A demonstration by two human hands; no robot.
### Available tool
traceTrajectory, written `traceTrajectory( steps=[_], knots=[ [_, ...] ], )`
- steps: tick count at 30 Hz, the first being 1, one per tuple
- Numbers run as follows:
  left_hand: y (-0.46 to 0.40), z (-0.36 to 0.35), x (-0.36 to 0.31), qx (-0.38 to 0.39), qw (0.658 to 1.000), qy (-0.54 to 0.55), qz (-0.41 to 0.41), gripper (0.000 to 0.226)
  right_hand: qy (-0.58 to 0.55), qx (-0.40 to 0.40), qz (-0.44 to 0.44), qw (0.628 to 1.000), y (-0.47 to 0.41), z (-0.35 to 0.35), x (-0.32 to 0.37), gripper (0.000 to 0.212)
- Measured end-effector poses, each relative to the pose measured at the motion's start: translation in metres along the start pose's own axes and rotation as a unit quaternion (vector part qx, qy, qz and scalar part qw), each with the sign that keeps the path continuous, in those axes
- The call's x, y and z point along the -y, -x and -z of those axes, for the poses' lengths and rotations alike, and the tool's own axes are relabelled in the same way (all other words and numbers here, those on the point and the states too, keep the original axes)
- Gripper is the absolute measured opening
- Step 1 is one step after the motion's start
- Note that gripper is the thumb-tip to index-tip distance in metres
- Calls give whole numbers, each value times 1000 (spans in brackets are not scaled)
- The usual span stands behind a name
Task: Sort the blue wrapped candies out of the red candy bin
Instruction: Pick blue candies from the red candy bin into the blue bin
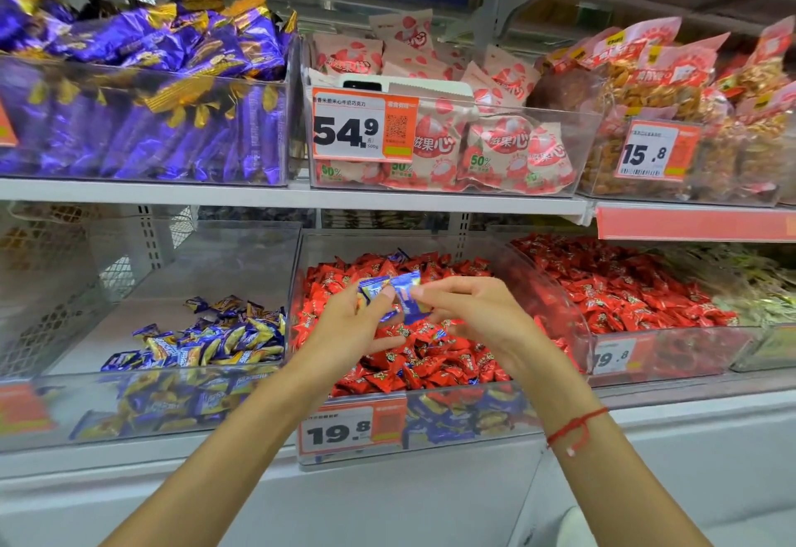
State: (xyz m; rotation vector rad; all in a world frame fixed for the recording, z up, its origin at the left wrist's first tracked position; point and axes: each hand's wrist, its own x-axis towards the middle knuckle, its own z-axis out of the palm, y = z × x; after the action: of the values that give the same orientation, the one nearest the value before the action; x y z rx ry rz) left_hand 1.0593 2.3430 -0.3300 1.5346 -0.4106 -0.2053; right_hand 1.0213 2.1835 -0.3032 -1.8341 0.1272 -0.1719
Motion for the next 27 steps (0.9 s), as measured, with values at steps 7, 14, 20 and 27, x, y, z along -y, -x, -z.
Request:
traceTrajectory(
  steps=[7,14,20,27],
  knots=[
    [4,5,-6,-108,990,-61,-61,27,-3,8,57,998,-16,-5,-5,17],
    [-4,17,-1,-61,992,-99,-47,28,502,-21,30,864,-65,7,-74,42],
    [-2,12,1,-39,993,-108,-24,19,511,-40,25,858,-69,5,-76,32],
    [-6,20,4,-79,991,-112,3,39,309,-34,36,950,-51,30,-64,8]
  ],
)
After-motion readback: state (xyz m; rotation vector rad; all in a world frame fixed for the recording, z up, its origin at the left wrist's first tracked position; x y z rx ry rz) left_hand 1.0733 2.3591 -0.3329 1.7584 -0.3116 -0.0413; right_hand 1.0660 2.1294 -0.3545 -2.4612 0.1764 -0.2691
